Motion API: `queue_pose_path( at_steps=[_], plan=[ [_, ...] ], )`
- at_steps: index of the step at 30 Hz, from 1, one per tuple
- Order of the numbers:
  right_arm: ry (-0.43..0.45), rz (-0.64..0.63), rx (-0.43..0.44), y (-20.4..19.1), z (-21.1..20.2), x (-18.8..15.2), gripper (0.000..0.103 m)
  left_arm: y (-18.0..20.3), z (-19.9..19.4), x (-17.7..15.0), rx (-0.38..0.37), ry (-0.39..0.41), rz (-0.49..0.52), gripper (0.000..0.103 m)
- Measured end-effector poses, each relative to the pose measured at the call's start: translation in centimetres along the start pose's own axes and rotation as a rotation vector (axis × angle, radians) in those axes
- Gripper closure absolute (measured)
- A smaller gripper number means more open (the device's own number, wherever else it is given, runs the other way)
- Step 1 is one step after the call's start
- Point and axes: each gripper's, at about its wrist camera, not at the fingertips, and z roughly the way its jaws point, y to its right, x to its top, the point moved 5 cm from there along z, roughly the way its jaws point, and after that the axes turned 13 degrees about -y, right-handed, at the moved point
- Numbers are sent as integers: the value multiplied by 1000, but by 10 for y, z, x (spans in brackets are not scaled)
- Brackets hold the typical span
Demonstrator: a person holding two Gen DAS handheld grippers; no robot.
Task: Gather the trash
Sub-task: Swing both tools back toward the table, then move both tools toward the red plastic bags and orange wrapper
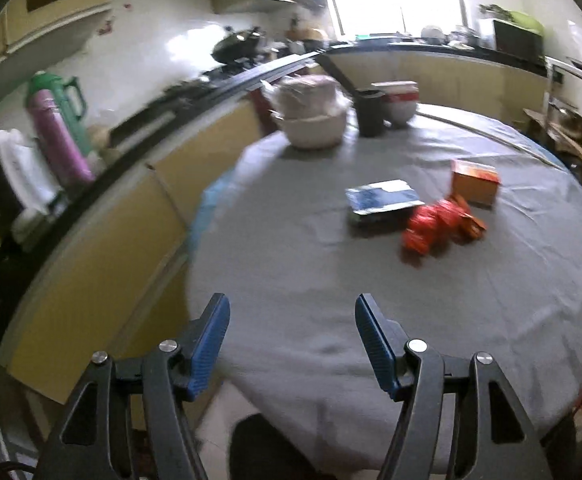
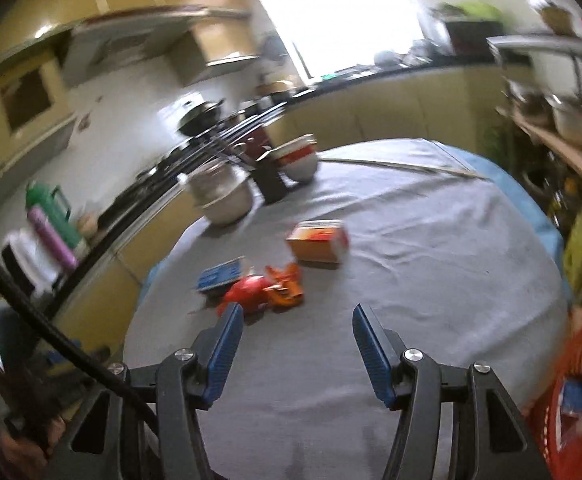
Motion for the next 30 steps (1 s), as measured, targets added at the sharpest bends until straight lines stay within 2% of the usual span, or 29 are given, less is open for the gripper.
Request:
queue_pose_path(
  at_steps=[3, 12, 30],
  plan=[
    [-11, -43, -10, -14, 1, -6, 42, -10, -2, 2, 24, 12, -12, 37],
    [-19, -67, -59, -13, -9, -13, 42, -8, -11, 5, -19, 22, -19, 37],
    [-29, -138, -24, -39, -4, 2, 42, -7, -20, 5, -19, 25, -11, 37]
  ],
)
